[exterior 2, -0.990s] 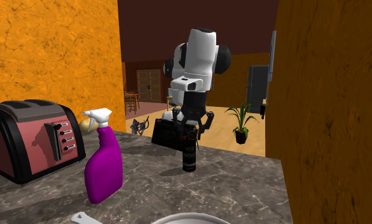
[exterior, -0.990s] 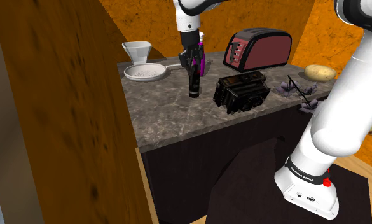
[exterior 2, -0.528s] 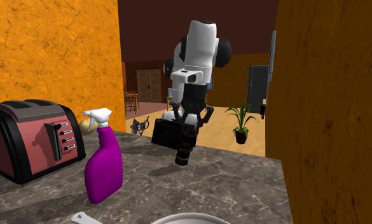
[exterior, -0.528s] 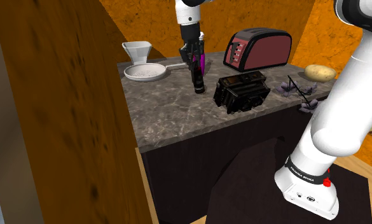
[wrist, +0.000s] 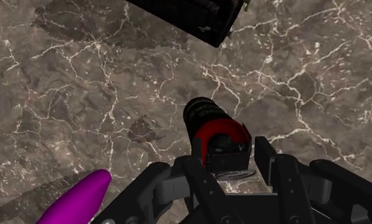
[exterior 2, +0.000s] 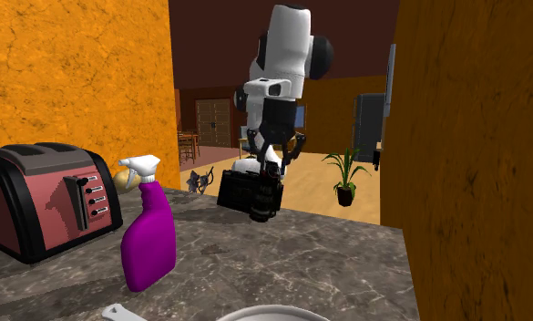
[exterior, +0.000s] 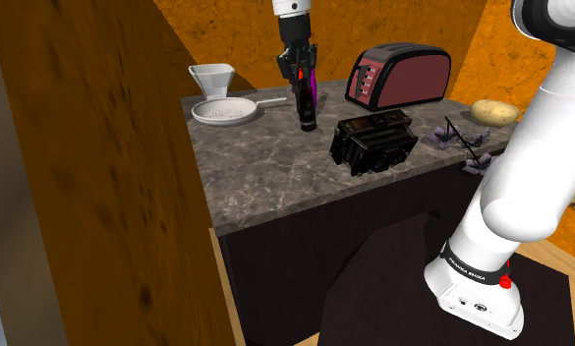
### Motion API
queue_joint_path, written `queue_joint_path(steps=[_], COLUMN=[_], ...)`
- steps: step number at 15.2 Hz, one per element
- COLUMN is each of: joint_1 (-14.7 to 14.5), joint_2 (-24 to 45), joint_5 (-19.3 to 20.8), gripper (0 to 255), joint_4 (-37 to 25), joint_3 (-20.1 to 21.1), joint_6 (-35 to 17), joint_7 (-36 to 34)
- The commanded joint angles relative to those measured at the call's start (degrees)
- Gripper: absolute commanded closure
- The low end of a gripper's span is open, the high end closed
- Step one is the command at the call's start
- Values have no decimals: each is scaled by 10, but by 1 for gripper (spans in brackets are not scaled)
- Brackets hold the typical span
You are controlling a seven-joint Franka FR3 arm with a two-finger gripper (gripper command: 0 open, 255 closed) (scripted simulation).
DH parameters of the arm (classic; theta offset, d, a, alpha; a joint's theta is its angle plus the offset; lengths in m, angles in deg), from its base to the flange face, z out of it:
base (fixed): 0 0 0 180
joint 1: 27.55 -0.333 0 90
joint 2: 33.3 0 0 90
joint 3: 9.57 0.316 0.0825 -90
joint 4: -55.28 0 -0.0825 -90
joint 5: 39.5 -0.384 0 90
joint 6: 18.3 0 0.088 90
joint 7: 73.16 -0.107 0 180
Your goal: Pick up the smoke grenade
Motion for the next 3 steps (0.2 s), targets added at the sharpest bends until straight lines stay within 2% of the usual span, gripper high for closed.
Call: queue_joint_path(steps=[1,3], joint_1=[0,0], joint_2=[6,6], joint_5=[1,1], gripper=[255,255], joint_4=[-24,-25], joint_3=[0,0], joint_6=[18,19], joint_7=[1,1])
